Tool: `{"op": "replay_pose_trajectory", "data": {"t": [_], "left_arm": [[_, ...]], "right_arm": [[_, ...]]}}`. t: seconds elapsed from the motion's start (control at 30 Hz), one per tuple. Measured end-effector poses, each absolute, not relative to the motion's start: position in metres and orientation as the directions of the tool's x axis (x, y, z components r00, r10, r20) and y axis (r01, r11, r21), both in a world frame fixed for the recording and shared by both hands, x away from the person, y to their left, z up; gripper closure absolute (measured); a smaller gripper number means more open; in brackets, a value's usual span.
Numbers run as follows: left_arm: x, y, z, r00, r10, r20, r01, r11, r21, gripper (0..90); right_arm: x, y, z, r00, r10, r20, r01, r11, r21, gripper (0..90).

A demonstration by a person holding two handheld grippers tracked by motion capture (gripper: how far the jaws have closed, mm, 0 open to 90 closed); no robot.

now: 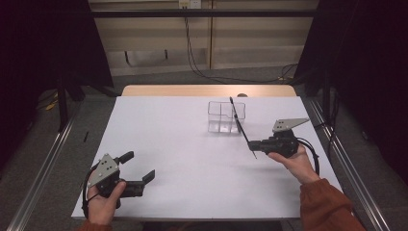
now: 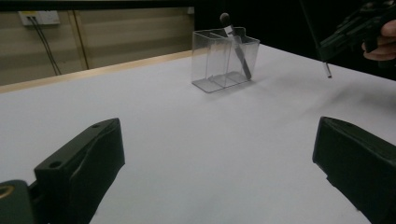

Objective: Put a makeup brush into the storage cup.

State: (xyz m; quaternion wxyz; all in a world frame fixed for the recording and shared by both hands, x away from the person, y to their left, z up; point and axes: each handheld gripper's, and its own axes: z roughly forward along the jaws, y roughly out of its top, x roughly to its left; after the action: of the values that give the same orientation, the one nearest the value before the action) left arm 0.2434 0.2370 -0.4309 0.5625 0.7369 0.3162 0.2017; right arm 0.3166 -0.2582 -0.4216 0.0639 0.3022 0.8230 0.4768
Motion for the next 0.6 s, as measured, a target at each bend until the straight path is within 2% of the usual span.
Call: {"op": "replay_pose_trajectory", "data": {"t": [0.6], "left_arm": [[0.249, 0.216, -0.425, 0.755, 0.655, -0.023, 0.204, -0.202, 0.958, 2.8]], "right_arm": [[0.320, -0.213, -0.420, -0.874, 0.443, 0.199, 0.399, 0.422, 0.814, 87.1]]}}
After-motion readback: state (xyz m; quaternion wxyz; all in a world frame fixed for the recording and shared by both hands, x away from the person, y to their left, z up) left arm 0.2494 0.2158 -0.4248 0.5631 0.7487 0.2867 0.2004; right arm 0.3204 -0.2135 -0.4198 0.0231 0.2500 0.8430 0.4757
